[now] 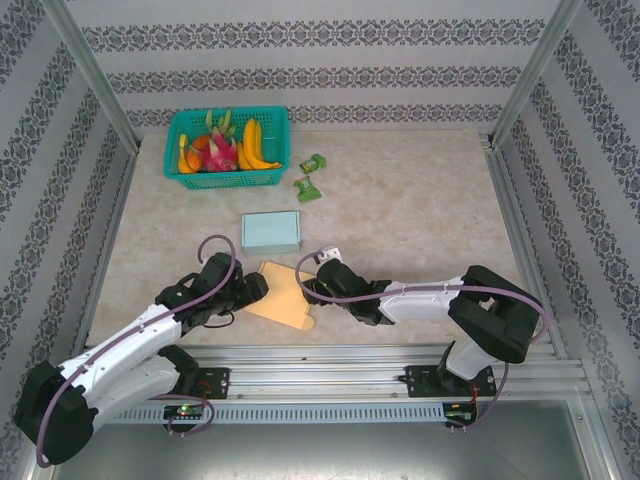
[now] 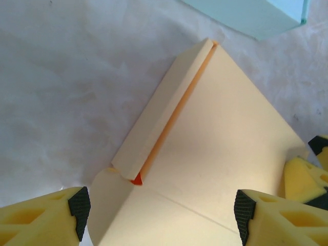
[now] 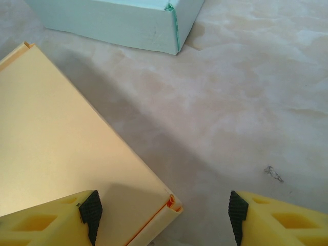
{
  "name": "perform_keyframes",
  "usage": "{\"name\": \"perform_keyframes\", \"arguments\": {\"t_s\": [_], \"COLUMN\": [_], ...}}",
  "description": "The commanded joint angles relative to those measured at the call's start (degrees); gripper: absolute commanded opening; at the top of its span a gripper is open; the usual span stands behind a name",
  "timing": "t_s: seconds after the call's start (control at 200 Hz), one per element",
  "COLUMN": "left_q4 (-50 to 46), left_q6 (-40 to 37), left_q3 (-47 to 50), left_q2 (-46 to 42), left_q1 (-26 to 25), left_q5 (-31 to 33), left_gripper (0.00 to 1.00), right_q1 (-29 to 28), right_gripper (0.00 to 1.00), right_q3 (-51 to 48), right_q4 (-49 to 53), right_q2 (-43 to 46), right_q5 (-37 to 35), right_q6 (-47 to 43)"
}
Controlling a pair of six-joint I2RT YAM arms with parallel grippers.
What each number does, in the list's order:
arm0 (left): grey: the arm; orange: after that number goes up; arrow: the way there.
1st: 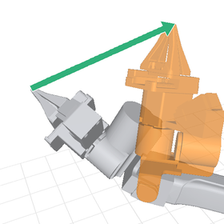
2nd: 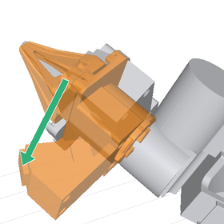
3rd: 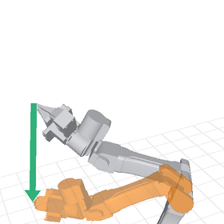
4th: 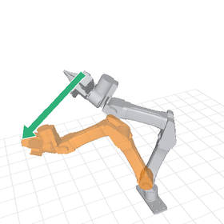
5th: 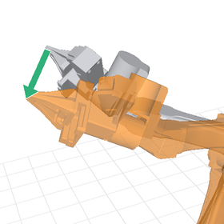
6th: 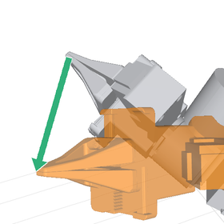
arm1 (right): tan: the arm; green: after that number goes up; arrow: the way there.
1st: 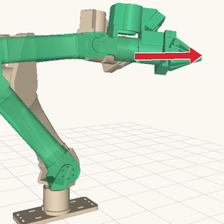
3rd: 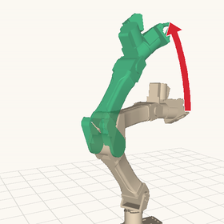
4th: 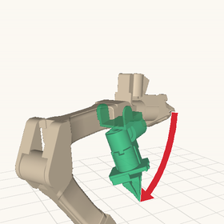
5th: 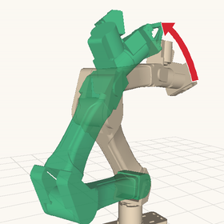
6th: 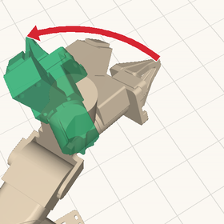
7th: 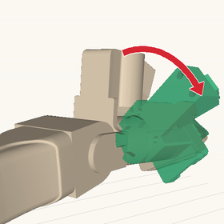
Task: Fold the paper box
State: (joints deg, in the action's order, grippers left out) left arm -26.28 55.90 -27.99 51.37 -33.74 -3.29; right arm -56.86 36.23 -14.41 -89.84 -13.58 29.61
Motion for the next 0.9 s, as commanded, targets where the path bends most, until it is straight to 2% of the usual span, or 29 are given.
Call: {"name": "perform_keyframes", "arguments": {"t_s": [0.0,0.185,0.355,0.6,0.894], "left_q4": [-3.45,-3.18,-1.69,-0.04,0.67], "left_q6": [1.2,2.61,3.05,3.01,2.75], "left_q3": [-1.71,-1.6,-1.99,-2.78,-2.72], "left_q2": [0.1,2.31,4.53,9.54,11.29], "left_q1": [-2.41,-4.63,-6.33,-6.74,-7.4], "left_q5": [4.07,6.31,7.1,7.37,8.39], "left_gripper": [0.74,0.67,0.67,0.61,0.57], "right_q1": [-0.09,-0.09,-0.09,-0.09,0.5], "right_gripper": [0.68,0.68,0.68,0.68,0.68], "right_q3": [-0.81,-0.81,-1.07,-1.34,-1.69], "right_q4": [4.04,4.47,4.66,4.57,4.54], "right_q2": [-0.88,-0.09,0.62,0.29,0.48], "right_q5": [0.97,0.71,0.41,0.05,0.07], "right_q6": [-1.29,-1.0,-0.97,-1.25,-2.32]}}
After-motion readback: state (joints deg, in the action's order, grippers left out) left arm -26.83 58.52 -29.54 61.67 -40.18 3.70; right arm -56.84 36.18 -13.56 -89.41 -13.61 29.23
